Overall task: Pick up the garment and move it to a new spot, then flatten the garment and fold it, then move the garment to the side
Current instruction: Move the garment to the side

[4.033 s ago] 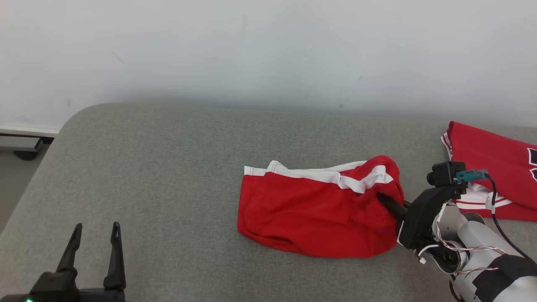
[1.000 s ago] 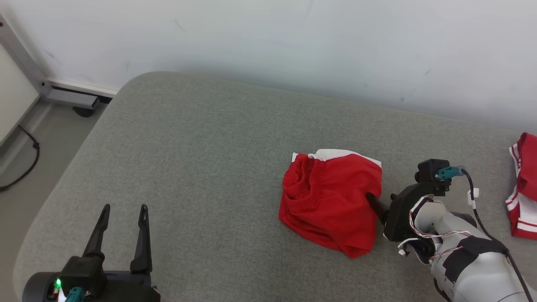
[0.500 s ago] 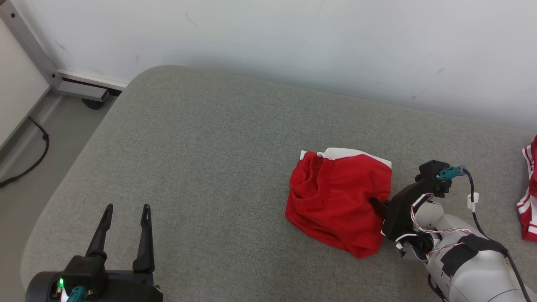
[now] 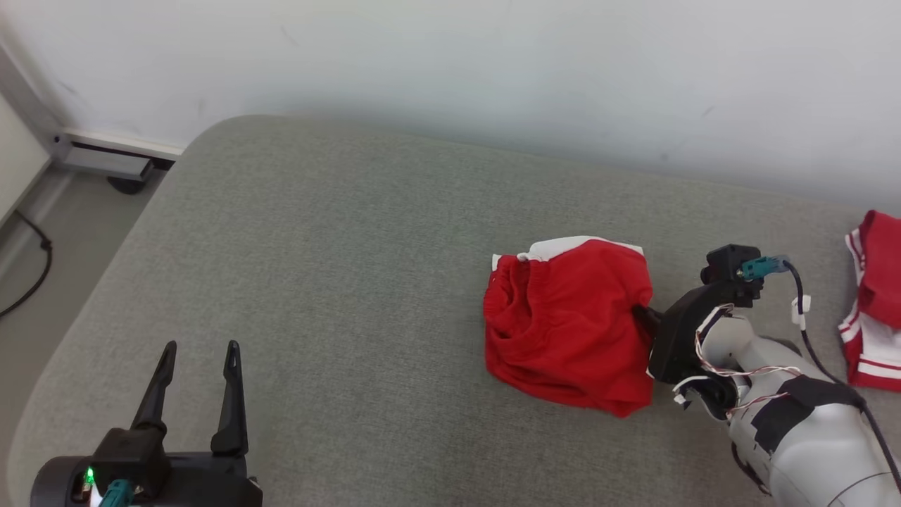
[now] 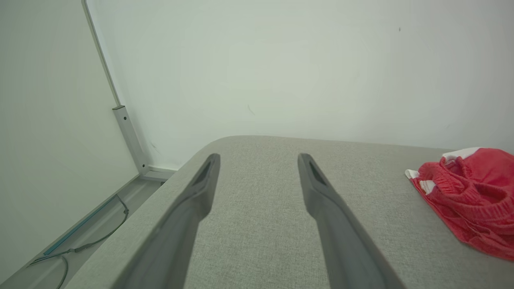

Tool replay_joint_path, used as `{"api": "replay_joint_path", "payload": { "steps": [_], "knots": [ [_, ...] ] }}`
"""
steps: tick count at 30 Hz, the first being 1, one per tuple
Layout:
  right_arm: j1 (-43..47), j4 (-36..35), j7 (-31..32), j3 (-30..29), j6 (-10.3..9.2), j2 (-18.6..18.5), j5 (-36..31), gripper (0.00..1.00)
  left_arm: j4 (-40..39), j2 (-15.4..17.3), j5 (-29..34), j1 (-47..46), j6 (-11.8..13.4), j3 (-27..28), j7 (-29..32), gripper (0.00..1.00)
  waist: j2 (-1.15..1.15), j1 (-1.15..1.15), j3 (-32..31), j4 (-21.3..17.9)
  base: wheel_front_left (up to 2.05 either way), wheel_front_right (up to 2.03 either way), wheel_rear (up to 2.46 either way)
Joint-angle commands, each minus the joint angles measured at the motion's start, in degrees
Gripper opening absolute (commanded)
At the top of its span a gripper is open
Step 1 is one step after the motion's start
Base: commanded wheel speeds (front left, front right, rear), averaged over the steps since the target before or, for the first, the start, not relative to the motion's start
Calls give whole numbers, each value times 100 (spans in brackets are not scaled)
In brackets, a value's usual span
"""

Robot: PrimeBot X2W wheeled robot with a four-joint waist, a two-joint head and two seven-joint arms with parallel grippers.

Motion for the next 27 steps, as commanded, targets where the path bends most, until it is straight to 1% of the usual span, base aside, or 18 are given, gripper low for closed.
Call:
{"api": "replay_joint_path", "payload": {
  "steps": [1, 7, 10, 16, 22, 27],
  "knots": [
    [-47, -25, -33, 21, -5, -99, -30, 0, -13, 17, 63, 2, 4, 6, -39, 100, 0, 0, -19, -119, 0, 0, 0],
    [-201, -248, -19, 202, -5, -415, -146, 0, -105, 21, 19, 49, -34, 92, -39, 100, 0, 0, 10, -499, 0, 0, 0],
    [-343, -239, 0, 247, -5, -613, -190, 0, -118, 27, 51, -13, -67, 89, -39, 100, 0, 0, 74, -663, 0, 0, 0],
    [-674, -289, 215, 411, -5, -961, -288, 0, -137, 76, 100, -100, -111, 117, -39, 100, 0, 0, 249, -957, 0, 0, 0],
    [-1061, -348, 496, 628, -5, -1334, -468, 0, -152, 98, 150, -192, -127, 120, -39, 100, 0, 0, 401, -1138, 0, 0, 0],
    [-1324, -411, 599, 715, -5, -1524, -507, 0, -123, 121, 173, -237, -158, 119, -39, 100, 0, 0, 474, -1243, 0, 0, 0]
  ]
}}
